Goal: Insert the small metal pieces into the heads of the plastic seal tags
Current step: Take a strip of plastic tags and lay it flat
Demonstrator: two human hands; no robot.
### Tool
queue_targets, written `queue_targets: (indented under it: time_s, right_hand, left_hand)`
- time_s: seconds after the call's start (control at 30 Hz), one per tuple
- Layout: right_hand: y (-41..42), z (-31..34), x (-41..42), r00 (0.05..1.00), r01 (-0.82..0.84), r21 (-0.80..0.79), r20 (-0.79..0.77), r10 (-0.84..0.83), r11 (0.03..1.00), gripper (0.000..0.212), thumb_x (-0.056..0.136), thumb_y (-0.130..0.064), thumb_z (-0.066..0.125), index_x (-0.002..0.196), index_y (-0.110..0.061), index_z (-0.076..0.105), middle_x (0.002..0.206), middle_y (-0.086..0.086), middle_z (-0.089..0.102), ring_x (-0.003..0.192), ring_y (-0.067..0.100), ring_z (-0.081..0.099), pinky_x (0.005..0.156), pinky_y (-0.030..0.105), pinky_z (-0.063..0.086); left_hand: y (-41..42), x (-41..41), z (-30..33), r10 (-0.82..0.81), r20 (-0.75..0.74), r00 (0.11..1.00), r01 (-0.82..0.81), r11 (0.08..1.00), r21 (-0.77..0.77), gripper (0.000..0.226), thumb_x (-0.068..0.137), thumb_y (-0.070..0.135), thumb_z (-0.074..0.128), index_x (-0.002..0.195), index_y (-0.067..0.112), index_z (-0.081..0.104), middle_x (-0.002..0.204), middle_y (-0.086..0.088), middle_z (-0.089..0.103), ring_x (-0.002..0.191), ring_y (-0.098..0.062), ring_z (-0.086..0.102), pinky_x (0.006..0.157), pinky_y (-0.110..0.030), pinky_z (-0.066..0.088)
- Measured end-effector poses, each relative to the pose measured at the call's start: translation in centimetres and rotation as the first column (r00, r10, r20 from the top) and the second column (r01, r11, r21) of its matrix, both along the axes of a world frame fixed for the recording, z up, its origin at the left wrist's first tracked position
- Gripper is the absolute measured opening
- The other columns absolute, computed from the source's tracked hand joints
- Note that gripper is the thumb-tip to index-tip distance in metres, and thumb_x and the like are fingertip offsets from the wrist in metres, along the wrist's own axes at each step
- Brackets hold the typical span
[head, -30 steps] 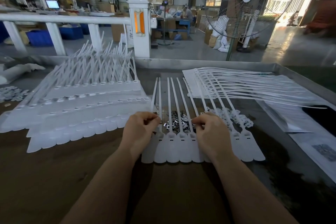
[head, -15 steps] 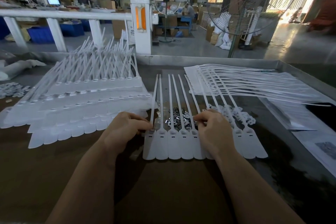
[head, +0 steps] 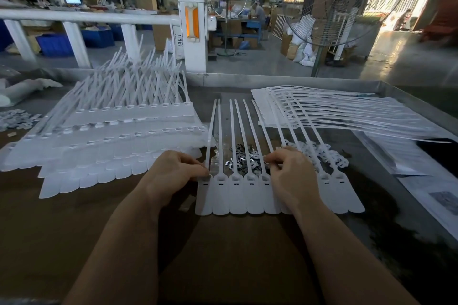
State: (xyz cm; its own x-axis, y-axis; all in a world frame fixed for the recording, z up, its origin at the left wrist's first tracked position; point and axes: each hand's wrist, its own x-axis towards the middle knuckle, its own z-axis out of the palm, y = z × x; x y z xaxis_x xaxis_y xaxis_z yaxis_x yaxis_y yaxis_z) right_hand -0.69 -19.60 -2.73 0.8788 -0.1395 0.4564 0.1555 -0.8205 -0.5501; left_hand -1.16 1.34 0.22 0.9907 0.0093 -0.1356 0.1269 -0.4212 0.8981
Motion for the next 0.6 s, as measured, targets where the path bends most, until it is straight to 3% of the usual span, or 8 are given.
queue_targets:
  time_s: [0.23,0.43,0.6]
  right_hand:
    - [-0.08,-0.14,0.04,1.0,0.006,0.004,0.011,-0.006,1.0,0.018,0.087,-0.003,0.056,0.095,-0.01,0.071,0.098,-0.001,0.061,0.087,0.007,0.047,0.079,0.016,0.037]
    - [-0.03,0.01,0.05,1.0,-0.003,-0.009,-0.011,0.003,1.0,0.017,0.088,-0.006,0.056,0.098,-0.01,0.07,0.1,0.0,0.061,0.093,0.012,0.054,0.086,0.021,0.044]
    - [-0.01,0.08,-0.05,1.0,-0.004,-0.016,-0.008,0.004,1.0,0.018,0.088,-0.005,0.056,0.098,-0.01,0.07,0.1,0.001,0.062,0.094,0.013,0.055,0.085,0.019,0.043]
  left_hand:
    - [-0.06,-0.1,0.02,0.004,0.004,1.0,-0.004,1.0,-0.012,0.004,0.075,0.009,0.072,0.075,0.005,0.072,0.076,-0.006,0.067,0.072,-0.015,0.061,0.039,-0.008,0.04]
    - [0.02,0.11,-0.03,-0.003,0.011,1.0,0.003,0.999,0.033,0.004,0.072,0.008,0.073,0.073,0.005,0.072,0.074,-0.007,0.067,0.065,-0.016,0.062,0.04,-0.012,0.043]
    - [-0.05,0.08,-0.02,-0.013,0.015,1.0,0.013,0.999,0.046,0.003,0.073,0.009,0.074,0.072,0.008,0.072,0.076,-0.002,0.066,0.071,-0.013,0.061,0.04,-0.01,0.042]
